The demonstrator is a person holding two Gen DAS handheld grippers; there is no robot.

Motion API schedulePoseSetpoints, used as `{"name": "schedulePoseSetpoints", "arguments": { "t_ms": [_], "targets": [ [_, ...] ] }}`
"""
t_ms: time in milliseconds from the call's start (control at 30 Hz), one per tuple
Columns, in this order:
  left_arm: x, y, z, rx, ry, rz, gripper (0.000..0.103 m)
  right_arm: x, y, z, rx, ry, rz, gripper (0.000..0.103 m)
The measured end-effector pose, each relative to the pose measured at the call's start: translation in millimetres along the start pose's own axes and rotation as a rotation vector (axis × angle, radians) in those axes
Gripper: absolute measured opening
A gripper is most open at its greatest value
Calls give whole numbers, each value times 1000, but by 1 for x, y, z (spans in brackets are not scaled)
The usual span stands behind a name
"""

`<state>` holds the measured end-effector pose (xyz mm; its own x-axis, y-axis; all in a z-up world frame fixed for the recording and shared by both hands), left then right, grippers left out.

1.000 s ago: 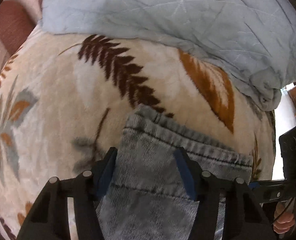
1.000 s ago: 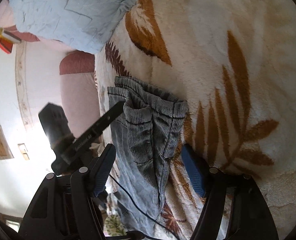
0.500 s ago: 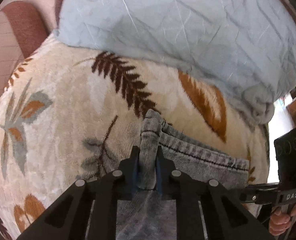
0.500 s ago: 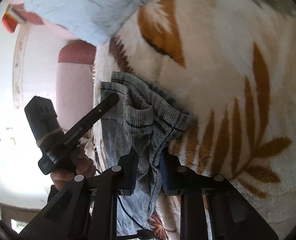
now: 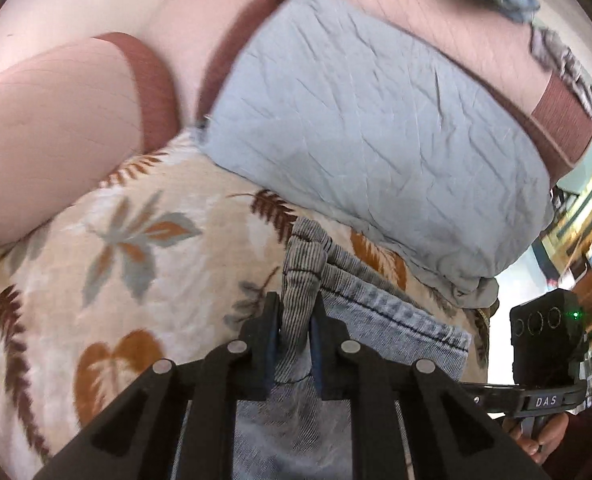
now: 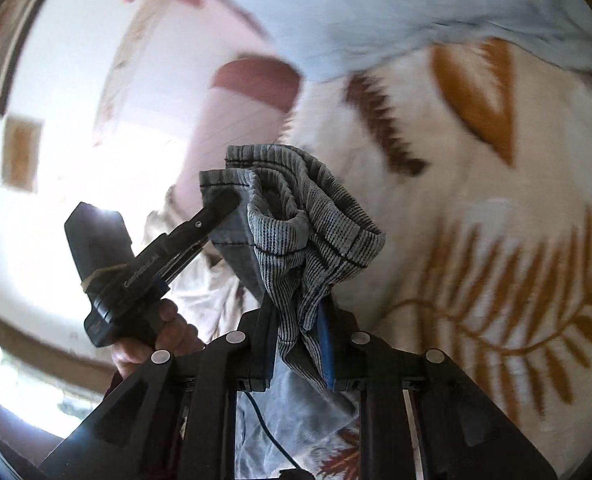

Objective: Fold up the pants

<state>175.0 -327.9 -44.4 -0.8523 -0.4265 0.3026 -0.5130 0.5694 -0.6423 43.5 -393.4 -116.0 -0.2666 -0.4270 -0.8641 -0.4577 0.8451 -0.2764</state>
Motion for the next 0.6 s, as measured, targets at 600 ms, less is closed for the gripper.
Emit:
{"name": "schedulePoseSetpoints", "arguments": {
  "t_ms": [600],
  "targets": [
    [-94,127,-61,18,-118,-200,20,-51,127,96,-327,39,-271,17]
  ]
}}
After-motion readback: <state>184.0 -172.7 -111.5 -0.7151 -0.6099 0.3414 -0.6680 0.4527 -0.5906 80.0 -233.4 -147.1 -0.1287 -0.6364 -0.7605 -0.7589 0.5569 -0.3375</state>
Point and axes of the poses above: each gripper's, at about its wrist camera, not at the fingertips, and z roughly the way its jaws point, x to its right, y to its underside, the point moved 9 cm from there along z, roughly the way its jaws point, and after that the axes turned 1 degree about z, right-handed, at the moved point
